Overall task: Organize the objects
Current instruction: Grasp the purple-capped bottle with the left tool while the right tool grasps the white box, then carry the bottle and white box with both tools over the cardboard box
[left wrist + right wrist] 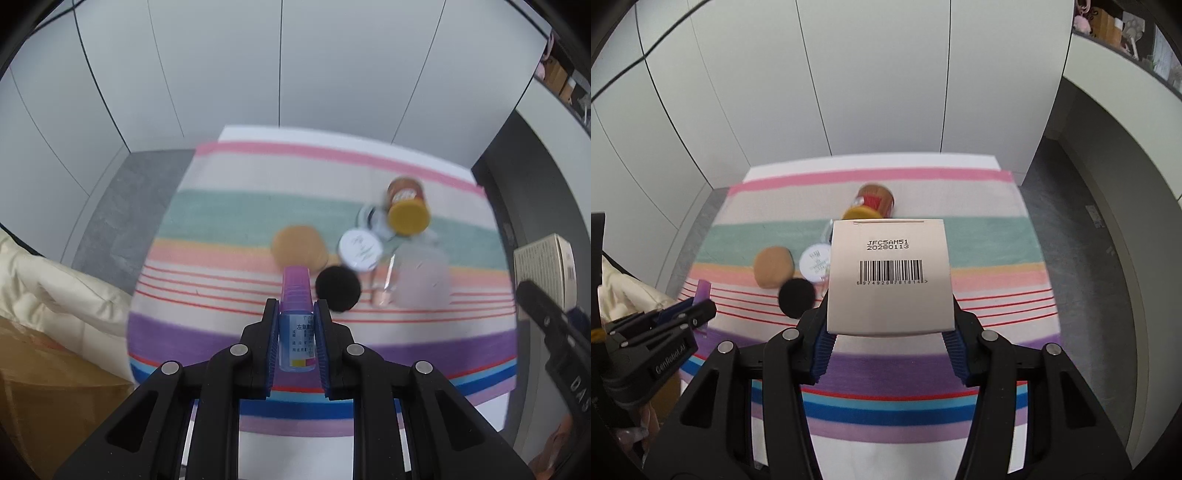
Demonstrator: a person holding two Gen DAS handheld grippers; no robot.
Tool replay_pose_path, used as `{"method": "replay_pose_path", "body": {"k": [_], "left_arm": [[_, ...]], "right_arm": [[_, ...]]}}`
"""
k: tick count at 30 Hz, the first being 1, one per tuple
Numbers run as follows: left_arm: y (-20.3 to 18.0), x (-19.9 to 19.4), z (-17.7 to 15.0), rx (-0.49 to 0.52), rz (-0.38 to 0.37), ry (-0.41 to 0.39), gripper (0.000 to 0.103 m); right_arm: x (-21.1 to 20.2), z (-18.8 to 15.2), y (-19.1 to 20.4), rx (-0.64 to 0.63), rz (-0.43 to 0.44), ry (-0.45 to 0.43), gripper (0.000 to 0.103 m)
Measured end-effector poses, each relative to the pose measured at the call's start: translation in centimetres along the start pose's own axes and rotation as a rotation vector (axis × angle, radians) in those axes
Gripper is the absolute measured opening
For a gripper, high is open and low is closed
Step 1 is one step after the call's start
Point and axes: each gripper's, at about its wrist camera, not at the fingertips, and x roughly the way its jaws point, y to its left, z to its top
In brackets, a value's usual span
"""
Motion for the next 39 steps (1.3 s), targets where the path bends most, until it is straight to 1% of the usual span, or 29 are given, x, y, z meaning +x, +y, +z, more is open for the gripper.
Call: {"method": "replay_pose_path", "body": {"k": [1,3,4,5,10,11,12,17,19,23,25,29,35,39], "left_arm": [[0.0,-0.2,0.4,-0.003,-0.003,-0.007,0.019],[-0.3,-2.7,1.3,-0.008,-0.027,-0.026,0.019],[-0.5,-2.4,1.7,-0.005,-0.033,-0.033,0.019],[-1.0,-2.8,2.2,0.003,-0.042,-0.042,0.019],[-2.7,-9.0,4.5,0.052,-0.053,-0.126,0.019],[-2.9,-9.7,4.8,0.056,-0.053,-0.134,0.019],[-3.1,-11.3,5.1,0.065,-0.048,-0.153,0.019],[-3.6,-16.7,5.7,0.102,-0.007,-0.218,0.019],[-3.4,-19.1,5.6,0.102,-0.012,-0.234,0.019],[-3.2,-22.1,5.2,0.102,-0.017,-0.262,0.019],[-3.1,-22.9,4.8,0.108,0.001,-0.267,0.019],[-2.9,-23.4,4.2,0.106,-0.008,-0.250,0.019],[-2.5,-24.3,3.5,0.127,0.002,-0.246,0.019],[-1.9,-24.5,2.8,0.131,0.025,-0.230,0.019]], "right_arm": [[-0.7,0.2,-0.1,0.001,-0.001,-0.007,0.054],[-2.7,0.8,-0.2,0.003,-0.004,-0.028,0.053],[-3.6,1.0,-0.2,0.003,-0.008,-0.037,0.053],[-4.7,1.3,-0.2,0.001,-0.014,-0.047,0.053],[-9.6,2.8,-0.1,-0.013,-0.042,-0.097,0.053],[-10.7,3.1,-0.1,-0.011,-0.041,-0.106,0.054],[-11.6,3.4,-0.2,-0.007,-0.038,-0.113,0.053],[-17.5,4.7,0.2,-0.020,-0.052,-0.185,0.054],[-19.5,5.0,0.4,-0.020,-0.047,-0.201,0.054],[-22.7,5.3,0.6,-0.024,-0.041,-0.241,0.054],[-23.9,5.4,0.9,-0.026,-0.051,-0.249,0.054],[-25.0,5.3,1.2,0.001,-0.033,-0.249,0.054],[-25.2,4.3,1.6,0.011,-0.025,-0.233,0.054],[-25.0,3.8,1.4,0.034,-0.004,-0.214,0.054]]}}
